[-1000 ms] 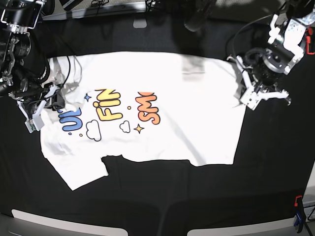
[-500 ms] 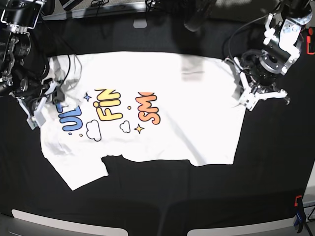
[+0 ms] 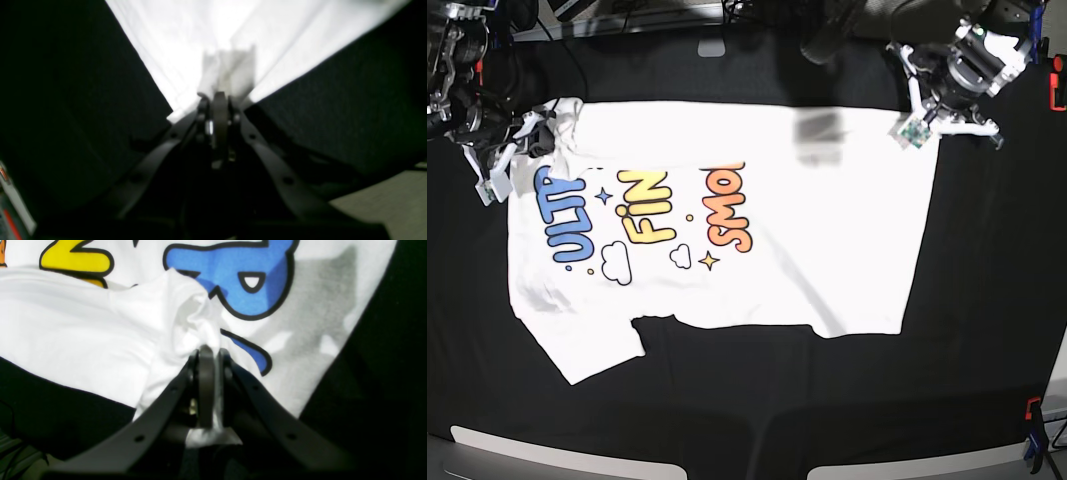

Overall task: Layout the t-shirt on the table in an organized manner, then fold the t-shirt properly
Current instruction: 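Pull the shirt corners outward with both grippers to smooth it, then grasp the shirt corner with the right gripper and lift it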

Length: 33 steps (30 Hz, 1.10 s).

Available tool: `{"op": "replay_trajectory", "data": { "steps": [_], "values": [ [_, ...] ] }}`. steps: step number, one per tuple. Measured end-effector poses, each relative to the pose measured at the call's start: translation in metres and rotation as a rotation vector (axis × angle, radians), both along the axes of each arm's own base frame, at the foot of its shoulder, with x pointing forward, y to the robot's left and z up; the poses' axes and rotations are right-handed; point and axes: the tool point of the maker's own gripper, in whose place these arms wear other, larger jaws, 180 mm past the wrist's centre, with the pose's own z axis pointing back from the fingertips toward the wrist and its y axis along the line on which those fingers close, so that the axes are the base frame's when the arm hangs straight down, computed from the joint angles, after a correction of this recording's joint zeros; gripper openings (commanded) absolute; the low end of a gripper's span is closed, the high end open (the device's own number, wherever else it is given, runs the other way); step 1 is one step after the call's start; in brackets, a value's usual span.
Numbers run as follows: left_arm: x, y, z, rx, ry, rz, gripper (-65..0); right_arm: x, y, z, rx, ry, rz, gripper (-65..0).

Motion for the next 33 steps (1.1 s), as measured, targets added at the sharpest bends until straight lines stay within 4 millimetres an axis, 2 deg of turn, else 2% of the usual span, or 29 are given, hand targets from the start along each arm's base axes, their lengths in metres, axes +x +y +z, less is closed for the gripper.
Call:
{"op": "replay_trajectory", "data": {
  "steps": [7,15,16,19,20,23,24,26,28,30,33],
  "values": [
    [0.000,0.011,0.000,0.070,-0.015,0.008,-65.0,-0.009,-0.004,0.003,0.036,-0.015,-0.042,-65.0],
    [-0.001,0.011,0.000,0.069,-0.014,0.008,-65.0,-0.009,-0.028,0.017,0.037,-0.058,-0.128,-65.0],
    [-0.001,0.011,0.000,0.068,-0.013,0.009,-65.0,-0.009,-0.028,0.017,0.036,-0.059,-0.131,-60.7],
    [-0.002,0.008,-0.001,0.047,-0.004,0.014,-65.0,-0.009,-0.030,0.017,0.030,-0.060,-0.132,-40.4],
    [-0.003,0.007,-0.002,0.032,0.003,0.017,-65.0,-0.008,-0.030,0.018,0.031,-0.066,-0.133,-36.2],
    [-0.005,0.003,-0.002,0.003,0.017,0.025,-65.0,-0.004,-0.028,0.021,0.047,-0.094,-0.137,-34.5],
    [-0.005,0.003,-0.002,0.003,0.016,0.025,-65.0,-0.001,-0.025,0.025,0.077,-0.114,-0.145,-34.5],
    [-0.005,0.003,-0.002,0.003,0.016,0.025,-59.7,0.010,-0.021,0.038,0.151,-0.181,-0.167,-34.5],
    [-0.005,0.003,-0.002,0.003,0.016,0.025,-55.7,0.022,-0.025,0.057,0.204,-0.262,-0.203,-34.6],
    [-0.005,0.003,-0.002,0.003,0.016,0.026,-53.8,0.028,-0.036,0.074,0.235,-0.335,-0.246,-34.6],
    [-0.004,0.003,-0.002,0.003,0.015,0.027,-53.3,0.024,-0.060,0.092,0.227,-0.403,-0.322,-34.6]
  ]
}}
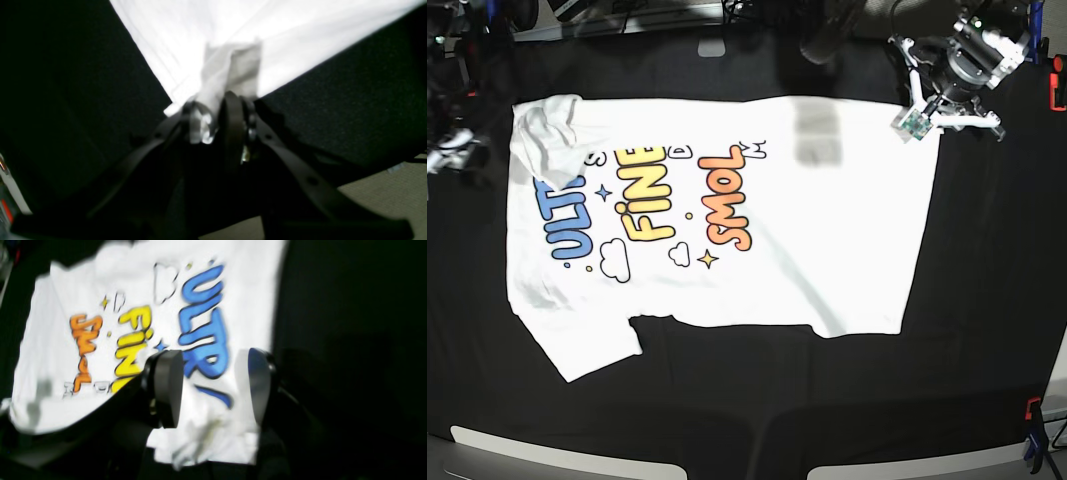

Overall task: Layout the t-shirt on the table in an organized manner, then fold the t-shirt properly
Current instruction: 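Grasp the shirt corner with the right gripper and lift it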

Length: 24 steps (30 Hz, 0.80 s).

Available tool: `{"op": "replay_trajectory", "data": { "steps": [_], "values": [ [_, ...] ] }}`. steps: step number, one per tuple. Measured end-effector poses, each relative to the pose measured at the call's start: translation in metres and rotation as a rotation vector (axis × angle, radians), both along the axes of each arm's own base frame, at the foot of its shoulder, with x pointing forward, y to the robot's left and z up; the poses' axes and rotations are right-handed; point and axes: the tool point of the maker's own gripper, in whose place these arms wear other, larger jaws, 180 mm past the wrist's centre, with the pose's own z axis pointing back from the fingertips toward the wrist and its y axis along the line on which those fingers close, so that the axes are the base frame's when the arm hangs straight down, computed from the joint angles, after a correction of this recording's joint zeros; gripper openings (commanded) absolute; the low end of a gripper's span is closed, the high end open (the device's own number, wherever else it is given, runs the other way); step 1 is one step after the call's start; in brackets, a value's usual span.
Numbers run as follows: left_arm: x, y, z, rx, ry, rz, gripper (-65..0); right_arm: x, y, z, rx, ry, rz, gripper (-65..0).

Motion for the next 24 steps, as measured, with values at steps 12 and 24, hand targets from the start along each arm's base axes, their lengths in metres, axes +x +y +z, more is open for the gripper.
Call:
{"op": "replay_trajectory", "data": {
  "steps": [12,24],
  "values": [
    [0.003,-0.001,0.002,-0.007,-0.014,-0.004,-53.3,-0.039,0.015,-0.075,0.196,0.127,-0.166,-34.7],
    [0.003,-0.001,0.002,-0.007,-0.014,-0.004,-53.3,-0.023,0.045,-0.102,0.241,0.120,-0.209,-46.9]
  ]
}}
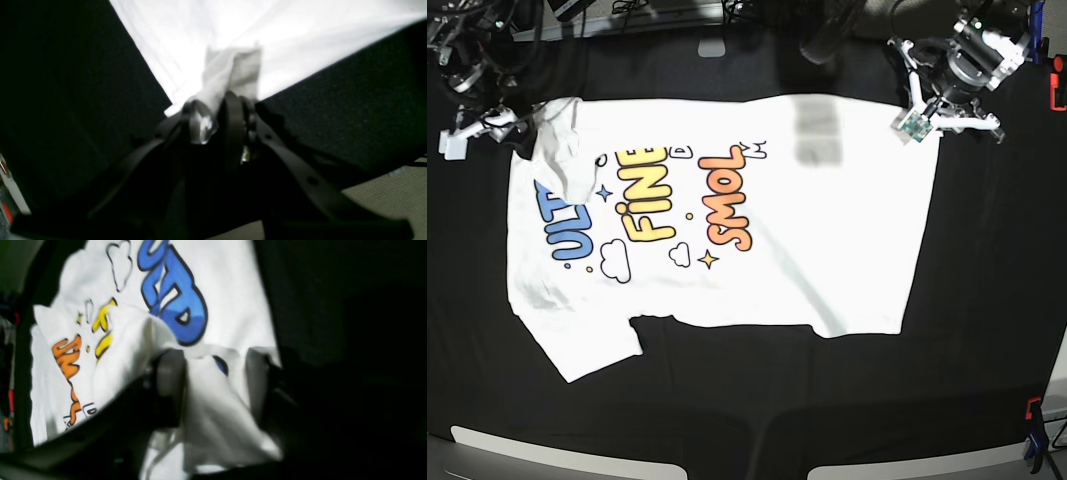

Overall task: Layout the t-shirt on the table in an organized manner, then fold the t-shirt properly
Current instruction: 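Grasp the shirt corner with the right gripper and lift it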

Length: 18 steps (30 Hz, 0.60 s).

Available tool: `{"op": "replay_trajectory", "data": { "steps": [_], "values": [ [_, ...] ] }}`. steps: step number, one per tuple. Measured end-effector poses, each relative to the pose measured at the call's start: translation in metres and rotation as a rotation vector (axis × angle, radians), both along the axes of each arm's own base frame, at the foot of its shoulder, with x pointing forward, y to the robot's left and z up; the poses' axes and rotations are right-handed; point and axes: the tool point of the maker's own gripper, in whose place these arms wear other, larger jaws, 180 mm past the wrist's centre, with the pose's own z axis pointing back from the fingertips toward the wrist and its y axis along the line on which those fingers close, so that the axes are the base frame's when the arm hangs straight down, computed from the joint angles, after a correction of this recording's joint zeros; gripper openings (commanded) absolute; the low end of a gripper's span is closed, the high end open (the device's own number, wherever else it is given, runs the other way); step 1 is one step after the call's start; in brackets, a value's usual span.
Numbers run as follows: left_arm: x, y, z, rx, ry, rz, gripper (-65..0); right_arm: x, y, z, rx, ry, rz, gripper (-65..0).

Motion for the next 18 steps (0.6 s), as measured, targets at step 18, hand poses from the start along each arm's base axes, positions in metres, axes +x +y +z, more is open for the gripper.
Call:
{"op": "replay_trajectory", "data": {
  "steps": [18],
  "values": [
    [0.026,0.000,0.013,-0.002,-0.067,-0.001,-53.3,0.070,0.062,0.074,0.022,-0.209,0.235,-65.0]
  ]
}}
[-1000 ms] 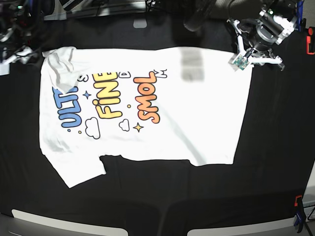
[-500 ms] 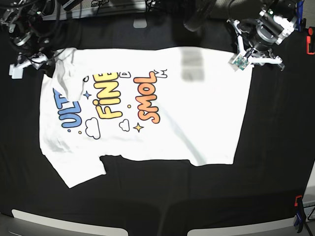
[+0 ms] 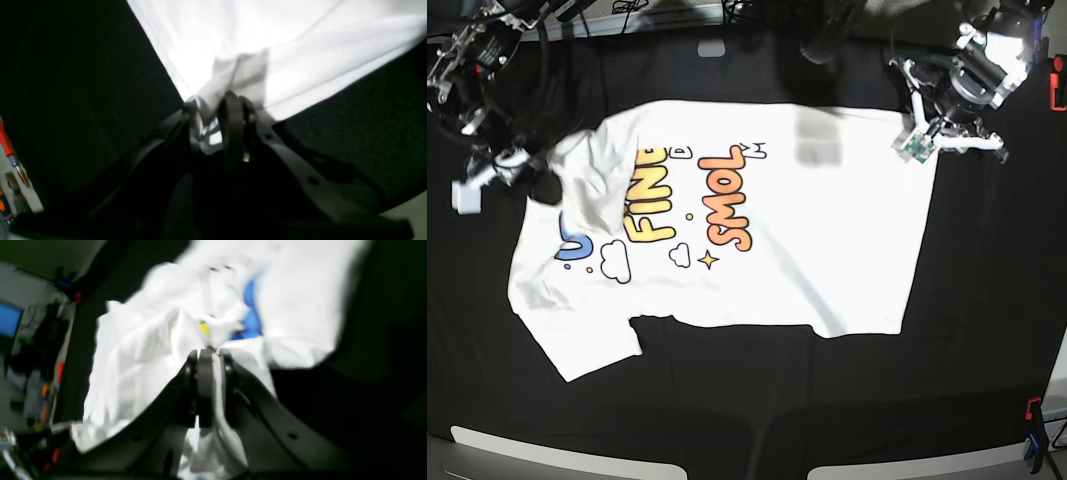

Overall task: Layout the t-shirt on the table in an organized manner, then fold the t-shirt properly
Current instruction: 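Grasp the shirt corner with the right gripper and lift it, then fold the held corner over the shirt body with the right gripper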

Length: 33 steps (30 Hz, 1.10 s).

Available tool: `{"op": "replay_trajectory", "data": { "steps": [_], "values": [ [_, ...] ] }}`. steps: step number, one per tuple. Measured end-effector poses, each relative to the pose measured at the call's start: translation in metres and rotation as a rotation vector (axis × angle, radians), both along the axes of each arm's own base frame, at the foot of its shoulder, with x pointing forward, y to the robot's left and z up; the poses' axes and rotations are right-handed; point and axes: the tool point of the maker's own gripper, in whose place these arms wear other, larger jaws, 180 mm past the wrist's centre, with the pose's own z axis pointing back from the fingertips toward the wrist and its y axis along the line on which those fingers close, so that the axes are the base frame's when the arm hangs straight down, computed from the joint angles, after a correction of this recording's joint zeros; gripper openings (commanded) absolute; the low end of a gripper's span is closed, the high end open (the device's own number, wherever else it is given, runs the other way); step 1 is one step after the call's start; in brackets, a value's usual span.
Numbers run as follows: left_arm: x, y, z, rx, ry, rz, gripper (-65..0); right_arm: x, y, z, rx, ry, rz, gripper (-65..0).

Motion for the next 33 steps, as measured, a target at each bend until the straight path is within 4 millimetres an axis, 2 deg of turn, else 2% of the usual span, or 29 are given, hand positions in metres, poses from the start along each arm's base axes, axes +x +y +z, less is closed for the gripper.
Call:
{"op": "replay_trajectory", "data": {
  "steps": [3,7,10,12,15,18,20,24,29,33],
  "values": [
    [0.000,0.000,0.000,0.000,0.000,0.000,-53.3,0.009,0.036,0.008,-0.033,-0.017,0.127,-65.0],
    [0.000,0.000,0.000,0.000,0.000,0.000,-53.3,0.016,0.099,0.014,-0.032,-0.044,0.332,-65.0],
    [0.000,0.000,0.000,0.000,0.000,-0.001,-53.3,0.008,0.139,-0.005,-0.095,0.020,0.481,-65.0],
    [0.000,0.000,0.000,0.001,0.000,0.000,-53.3,0.003,0.157,-0.016,-0.152,0.053,0.557,-65.0],
    [0.000,0.000,0.000,0.000,0.000,0.000,-53.3,0.000,0.176,-0.022,-0.199,0.065,0.642,-63.3],
    [0.000,0.000,0.000,0.001,0.001,0.000,-53.3,-0.003,0.191,-0.024,-0.214,0.064,0.700,-44.1],
    [0.000,0.000,0.000,0.000,0.000,0.000,-53.3,-0.003,0.199,-0.022,-0.211,0.057,0.724,-38.4],
    [0.000,0.000,0.000,0.000,0.000,0.000,-53.3,0.001,0.199,-0.019,-0.210,0.046,0.718,-38.2],
    [0.000,0.000,0.000,0.000,0.000,0.000,-53.3,0.009,0.182,-0.014,-0.212,0.036,0.655,-38.2],
    [0.000,0.000,0.000,-0.001,0.000,0.001,-53.3,0.018,0.180,0.025,-0.080,-0.085,0.601,-38.3]
  ]
}}
